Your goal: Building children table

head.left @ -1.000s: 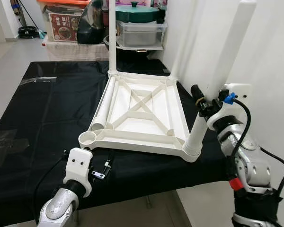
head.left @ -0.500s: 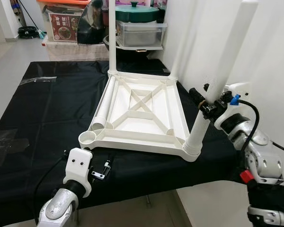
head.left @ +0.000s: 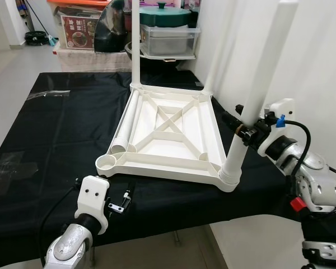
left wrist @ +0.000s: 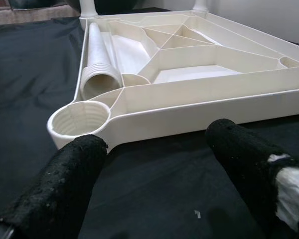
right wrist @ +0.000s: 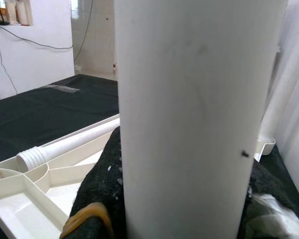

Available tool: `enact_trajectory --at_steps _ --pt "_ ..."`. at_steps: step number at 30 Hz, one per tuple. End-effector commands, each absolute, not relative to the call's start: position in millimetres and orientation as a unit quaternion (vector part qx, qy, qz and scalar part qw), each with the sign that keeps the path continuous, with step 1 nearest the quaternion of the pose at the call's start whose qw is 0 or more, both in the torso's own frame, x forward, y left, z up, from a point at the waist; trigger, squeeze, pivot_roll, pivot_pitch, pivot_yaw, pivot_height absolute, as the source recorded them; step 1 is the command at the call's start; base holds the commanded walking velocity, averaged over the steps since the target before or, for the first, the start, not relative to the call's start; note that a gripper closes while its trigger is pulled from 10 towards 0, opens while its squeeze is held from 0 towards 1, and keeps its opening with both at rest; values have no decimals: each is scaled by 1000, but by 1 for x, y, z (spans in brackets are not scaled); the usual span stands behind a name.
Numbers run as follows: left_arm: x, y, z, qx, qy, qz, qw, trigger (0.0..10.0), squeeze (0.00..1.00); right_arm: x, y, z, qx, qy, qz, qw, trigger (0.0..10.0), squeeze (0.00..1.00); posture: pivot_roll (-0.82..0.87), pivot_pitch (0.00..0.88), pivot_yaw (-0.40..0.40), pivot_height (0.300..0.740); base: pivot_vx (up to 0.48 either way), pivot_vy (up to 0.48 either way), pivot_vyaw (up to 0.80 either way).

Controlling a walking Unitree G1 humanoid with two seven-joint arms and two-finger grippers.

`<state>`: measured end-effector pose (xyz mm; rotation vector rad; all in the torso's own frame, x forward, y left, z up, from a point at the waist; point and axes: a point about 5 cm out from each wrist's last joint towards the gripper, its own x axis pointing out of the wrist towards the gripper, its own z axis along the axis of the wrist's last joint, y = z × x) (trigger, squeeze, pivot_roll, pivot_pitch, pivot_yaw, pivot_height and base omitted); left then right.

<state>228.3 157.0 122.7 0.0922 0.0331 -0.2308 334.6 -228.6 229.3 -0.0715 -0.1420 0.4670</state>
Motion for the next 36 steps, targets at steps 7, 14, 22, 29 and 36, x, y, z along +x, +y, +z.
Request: enact_trajectory --at_steps 7,14,22,29,36 --pt "225 156 119 54 26 -120 991 10000 0 341 -243 217 -15 -37 160 986 0 0 19 0 -93 740 0 0 0" --pt "224 156 118 54 27 -119 991 10000 0 335 -246 200 24 -18 88 996 0 0 15 0 -91 740 0 0 0" --pt "224 156 118 54 28 -120 991 10000 0 331 -244 195 37 -15 72 997 0 0 11 0 -91 740 0 0 0" --pt "224 155 117 54 30 -117 991 10000 0 309 -213 176 21 -9 -69 997 0 0 11 0 -97 740 0 0 0" --pt "224 155 117 54 29 -113 992 10000 0 296 -210 178 13 -15 -218 976 0 0 14 0 -103 740 0 0 0"
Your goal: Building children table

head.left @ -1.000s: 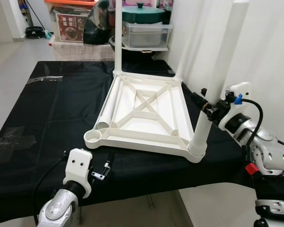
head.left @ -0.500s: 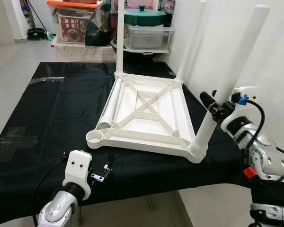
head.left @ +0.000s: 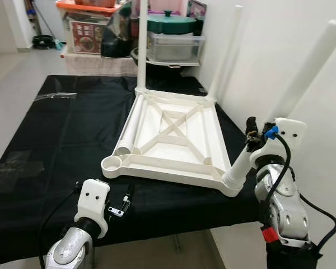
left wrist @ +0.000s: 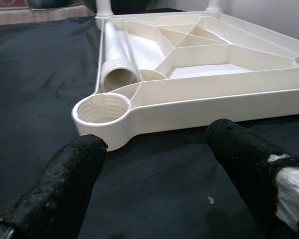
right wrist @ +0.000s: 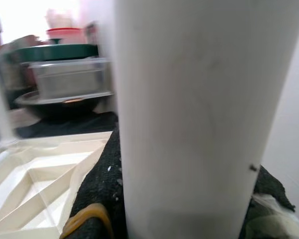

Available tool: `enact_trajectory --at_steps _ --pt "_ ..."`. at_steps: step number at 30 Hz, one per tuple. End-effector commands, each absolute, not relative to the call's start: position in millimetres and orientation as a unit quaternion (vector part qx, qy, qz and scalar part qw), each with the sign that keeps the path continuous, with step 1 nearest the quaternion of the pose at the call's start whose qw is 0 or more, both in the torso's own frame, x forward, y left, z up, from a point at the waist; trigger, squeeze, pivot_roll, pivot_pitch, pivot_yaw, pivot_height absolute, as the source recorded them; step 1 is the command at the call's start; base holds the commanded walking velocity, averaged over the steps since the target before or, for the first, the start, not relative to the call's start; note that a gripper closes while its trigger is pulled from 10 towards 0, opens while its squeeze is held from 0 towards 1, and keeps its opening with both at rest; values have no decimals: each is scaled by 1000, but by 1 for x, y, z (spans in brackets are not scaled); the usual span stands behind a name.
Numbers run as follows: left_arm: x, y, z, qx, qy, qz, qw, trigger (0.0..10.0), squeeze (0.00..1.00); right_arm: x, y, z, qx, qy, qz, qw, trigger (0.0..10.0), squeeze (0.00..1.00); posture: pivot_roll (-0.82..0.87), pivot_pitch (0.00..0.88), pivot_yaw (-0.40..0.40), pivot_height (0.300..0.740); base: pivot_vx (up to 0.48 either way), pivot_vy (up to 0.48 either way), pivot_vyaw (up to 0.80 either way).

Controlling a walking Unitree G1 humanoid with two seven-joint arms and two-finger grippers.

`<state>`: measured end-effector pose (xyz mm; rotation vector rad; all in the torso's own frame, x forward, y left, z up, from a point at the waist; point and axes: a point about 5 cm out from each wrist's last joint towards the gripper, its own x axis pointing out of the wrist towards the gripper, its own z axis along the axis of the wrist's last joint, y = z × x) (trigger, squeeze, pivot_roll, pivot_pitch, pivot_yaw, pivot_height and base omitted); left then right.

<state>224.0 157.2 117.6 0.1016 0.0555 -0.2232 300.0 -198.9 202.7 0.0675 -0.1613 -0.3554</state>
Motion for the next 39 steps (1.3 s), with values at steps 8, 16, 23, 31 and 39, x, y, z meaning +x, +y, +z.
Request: enact_trajectory --at_steps 8,16,23,31,39 --pt "226 155 117 56 29 -112 992 10000 0 304 -193 172 10 34 -228 973 0 0 21 0 -118 740 0 0 0" --pt "225 154 116 56 31 -108 992 10000 0 314 -180 167 2 70 -204 976 6039 0 25 0 -125 740 0 0 0" --pt "226 154 115 57 31 -110 992 10000 0 312 -177 175 -3 48 -201 978 10000 0 13 0 -115 740 0 0 0" --pt "227 152 115 56 31 -113 991 10000 0 311 -179 179 0 42 -208 977 10000 0 12 0 -113 740 0 0 0" --pt "227 152 114 56 31 -115 991 10000 0 312 -182 180 3 41 -216 976 10000 0 10 0 -112 740 0 0 0"
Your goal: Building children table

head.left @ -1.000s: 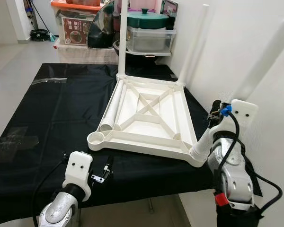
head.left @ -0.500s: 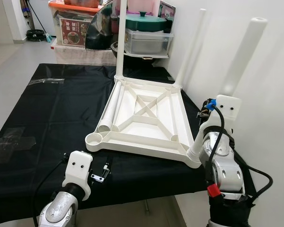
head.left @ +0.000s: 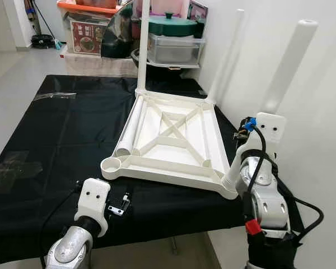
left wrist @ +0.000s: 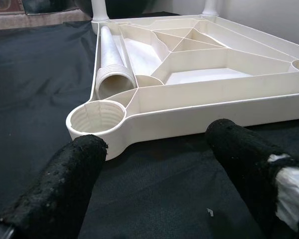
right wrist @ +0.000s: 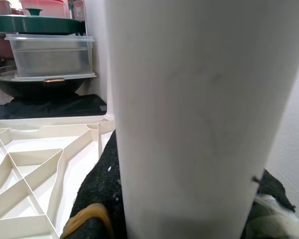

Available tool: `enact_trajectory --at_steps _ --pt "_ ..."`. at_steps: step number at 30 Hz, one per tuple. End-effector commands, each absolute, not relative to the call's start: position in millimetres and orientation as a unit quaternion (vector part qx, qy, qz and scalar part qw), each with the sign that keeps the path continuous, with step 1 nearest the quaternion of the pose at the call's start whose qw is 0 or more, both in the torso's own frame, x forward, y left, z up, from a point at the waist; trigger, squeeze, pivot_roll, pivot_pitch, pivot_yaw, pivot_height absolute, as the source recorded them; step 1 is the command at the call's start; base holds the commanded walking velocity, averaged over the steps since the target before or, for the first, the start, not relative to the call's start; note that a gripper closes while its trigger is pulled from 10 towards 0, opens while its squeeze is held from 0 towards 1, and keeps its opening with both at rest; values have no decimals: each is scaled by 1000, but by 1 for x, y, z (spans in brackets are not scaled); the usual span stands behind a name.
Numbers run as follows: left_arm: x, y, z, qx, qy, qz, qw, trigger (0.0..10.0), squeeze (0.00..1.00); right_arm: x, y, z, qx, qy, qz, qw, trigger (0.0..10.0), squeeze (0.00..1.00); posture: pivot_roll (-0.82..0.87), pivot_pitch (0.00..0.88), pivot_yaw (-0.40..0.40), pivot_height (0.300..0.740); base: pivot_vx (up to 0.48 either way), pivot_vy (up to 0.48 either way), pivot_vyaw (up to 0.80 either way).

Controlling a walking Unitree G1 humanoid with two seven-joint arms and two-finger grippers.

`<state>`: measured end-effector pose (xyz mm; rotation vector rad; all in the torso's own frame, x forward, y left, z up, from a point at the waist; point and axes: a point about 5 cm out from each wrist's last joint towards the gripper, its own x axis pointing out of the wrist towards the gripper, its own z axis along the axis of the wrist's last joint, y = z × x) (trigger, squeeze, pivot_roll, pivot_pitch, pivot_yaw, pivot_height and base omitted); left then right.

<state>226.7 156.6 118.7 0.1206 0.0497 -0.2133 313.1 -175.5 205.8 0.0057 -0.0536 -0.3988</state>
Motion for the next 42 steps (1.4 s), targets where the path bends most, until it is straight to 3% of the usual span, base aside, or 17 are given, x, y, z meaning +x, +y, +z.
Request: enact_trajectory --at_steps 1,19,42 --pt "227 152 114 57 31 -115 991 10000 0 313 -182 181 5 43 -214 976 10000 0 10 0 -113 740 0 0 0" --pt "226 152 113 56 34 -115 991 10000 0 321 -184 176 32 69 -203 976 10000 0 12 0 -115 740 0 0 0" --pt "226 151 112 55 35 -116 991 10000 0 328 -192 193 35 35 -201 978 10000 0 7 0 -114 740 0 0 0"
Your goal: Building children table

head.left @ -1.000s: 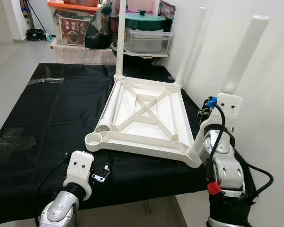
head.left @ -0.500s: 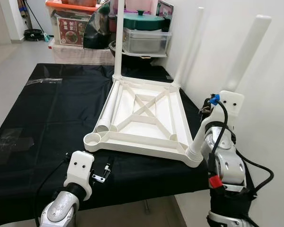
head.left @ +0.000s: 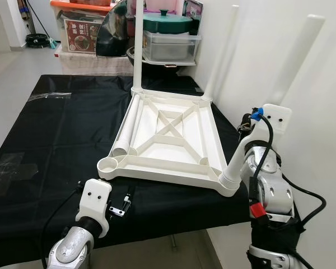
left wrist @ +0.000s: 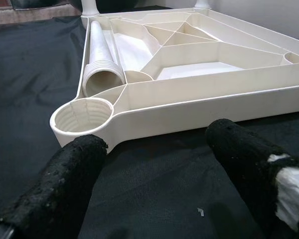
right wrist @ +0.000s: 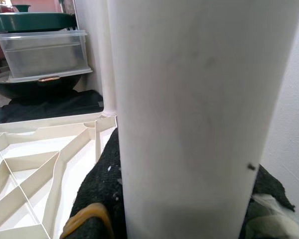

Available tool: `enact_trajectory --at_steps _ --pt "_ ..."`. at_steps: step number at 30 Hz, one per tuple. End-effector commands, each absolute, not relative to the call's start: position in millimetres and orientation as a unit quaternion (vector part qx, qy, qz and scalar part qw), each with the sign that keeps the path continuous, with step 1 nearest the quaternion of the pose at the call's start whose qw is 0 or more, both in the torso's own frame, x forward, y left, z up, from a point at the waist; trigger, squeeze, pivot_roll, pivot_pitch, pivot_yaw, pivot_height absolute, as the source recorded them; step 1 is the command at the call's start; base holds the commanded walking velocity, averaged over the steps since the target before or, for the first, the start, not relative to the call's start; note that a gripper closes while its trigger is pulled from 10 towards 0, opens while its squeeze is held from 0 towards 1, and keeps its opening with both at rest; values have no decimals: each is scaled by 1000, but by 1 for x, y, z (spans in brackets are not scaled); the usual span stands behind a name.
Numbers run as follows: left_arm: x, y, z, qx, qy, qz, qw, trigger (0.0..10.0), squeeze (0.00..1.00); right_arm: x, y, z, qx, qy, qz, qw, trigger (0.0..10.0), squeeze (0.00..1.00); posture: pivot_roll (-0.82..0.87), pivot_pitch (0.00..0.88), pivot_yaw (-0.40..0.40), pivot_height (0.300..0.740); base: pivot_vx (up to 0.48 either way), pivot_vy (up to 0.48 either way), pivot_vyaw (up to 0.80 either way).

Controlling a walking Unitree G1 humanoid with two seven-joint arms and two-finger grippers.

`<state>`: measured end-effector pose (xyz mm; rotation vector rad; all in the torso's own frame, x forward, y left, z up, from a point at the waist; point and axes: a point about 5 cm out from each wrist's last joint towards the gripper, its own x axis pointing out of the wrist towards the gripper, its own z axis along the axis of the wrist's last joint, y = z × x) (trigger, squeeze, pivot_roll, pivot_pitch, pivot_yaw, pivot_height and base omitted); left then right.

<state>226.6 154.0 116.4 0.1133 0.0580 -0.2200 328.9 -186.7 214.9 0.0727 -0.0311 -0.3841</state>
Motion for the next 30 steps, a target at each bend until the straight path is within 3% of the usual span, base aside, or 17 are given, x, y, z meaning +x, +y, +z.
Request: enact_trajectory --at_steps 1,15,16,18,19,21,24,26,27,28,29,30 --pt "226 151 112 55 35 -116 991 10000 0 328 -192 193 35 35 -201 978 10000 0 7 0 -114 740 0 0 0" --pt "226 150 112 54 35 -118 991 10000 0 328 -190 206 38 1 -195 980 10000 0 5 0 -112 740 0 0 0" --pt "226 150 112 53 36 -118 991 10000 0 328 -190 206 39 0 -195 980 10000 447 5 0 -112 740 0 0 0" --pt "226 150 112 53 36 -118 991 10000 0 328 -190 206 39 0 -195 980 10000 447 5 0 -112 740 0 0 0" --pt "226 150 112 53 36 -118 991 10000 0 328 -190 207 39 -2 -196 980 10000 996 6 0 -112 740 0 0 0" --pt "226 150 112 53 36 -118 991 10000 0 328 -190 207 39 -2 -196 980 10000 996 6 0 -112 740 0 0 0" --pt "225 149 111 52 36 -119 991 10000 0 328 -189 213 36 -14 -196 980 10000 867 4 0 -112 740 0 0 0" --pt "225 149 111 52 37 -119 991 10000 0 328 -189 215 36 -17 -196 980 10000 867 4 0 -112 740 0 0 0" --pt "225 149 111 52 37 -119 991 10000 0 328 -189 218 36 -23 -194 980 10000 659 4 0 -112 740 0 0 0" --pt "225 149 111 52 37 -119 991 10000 0 328 -189 218 36 -23 -194 980 10000 659 4 0 -112 740 0 0 0" --pt "225 149 111 52 37 -119 991 10000 0 328 -189 221 35 -29 -193 980 10000 506 4 0 -112 740 0 0 0" --pt "225 149 111 52 37 -119 991 10000 0 328 -189 223 35 -33 -193 980 10000 506 4 0 -112 740 0 0 0"
